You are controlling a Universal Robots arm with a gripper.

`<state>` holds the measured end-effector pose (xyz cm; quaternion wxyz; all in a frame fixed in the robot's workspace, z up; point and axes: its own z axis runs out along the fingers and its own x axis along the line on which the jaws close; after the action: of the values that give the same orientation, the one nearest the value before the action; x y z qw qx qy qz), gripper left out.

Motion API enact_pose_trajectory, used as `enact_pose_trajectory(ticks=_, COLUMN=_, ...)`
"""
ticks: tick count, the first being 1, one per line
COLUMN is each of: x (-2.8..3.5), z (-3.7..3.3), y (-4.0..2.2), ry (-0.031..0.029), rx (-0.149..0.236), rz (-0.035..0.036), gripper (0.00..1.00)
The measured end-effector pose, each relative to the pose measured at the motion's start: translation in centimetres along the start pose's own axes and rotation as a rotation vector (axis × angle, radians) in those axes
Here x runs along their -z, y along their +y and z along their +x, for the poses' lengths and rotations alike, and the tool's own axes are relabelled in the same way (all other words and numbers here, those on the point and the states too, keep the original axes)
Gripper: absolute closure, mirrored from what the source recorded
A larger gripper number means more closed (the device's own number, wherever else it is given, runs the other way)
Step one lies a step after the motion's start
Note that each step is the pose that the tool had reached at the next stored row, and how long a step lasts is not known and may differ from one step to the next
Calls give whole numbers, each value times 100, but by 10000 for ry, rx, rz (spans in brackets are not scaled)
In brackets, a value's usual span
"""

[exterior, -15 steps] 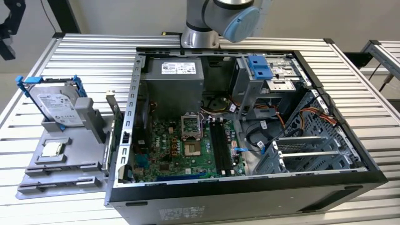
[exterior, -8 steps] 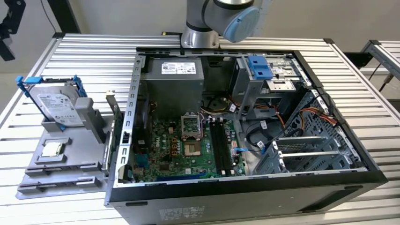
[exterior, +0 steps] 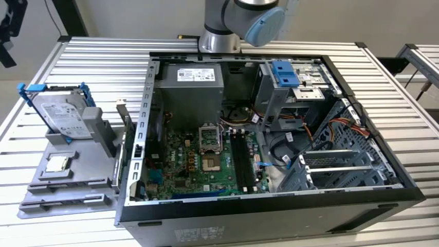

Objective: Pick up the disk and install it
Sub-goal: 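Pick up the disk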

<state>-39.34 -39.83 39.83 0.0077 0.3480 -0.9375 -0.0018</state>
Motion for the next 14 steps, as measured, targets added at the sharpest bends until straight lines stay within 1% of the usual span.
enact_pose_trajectory(ticks=6, x=0, z=0, y=0, ry=51, rx=1051, rz=64, gripper=100)
enact_pose_trajectory(ticks=10, x=0, z=0, y=0, ry=85, rx=1644, rz=104, gripper=100)
enact_pose_trajectory(ticks=12, x=0, z=0, y=0, ry=94, rx=1843, rz=116, gripper=100)
enact_pose_trajectory(ticks=14, x=0, z=0, y=0, ry=96, rx=1883, rz=117, gripper=100)
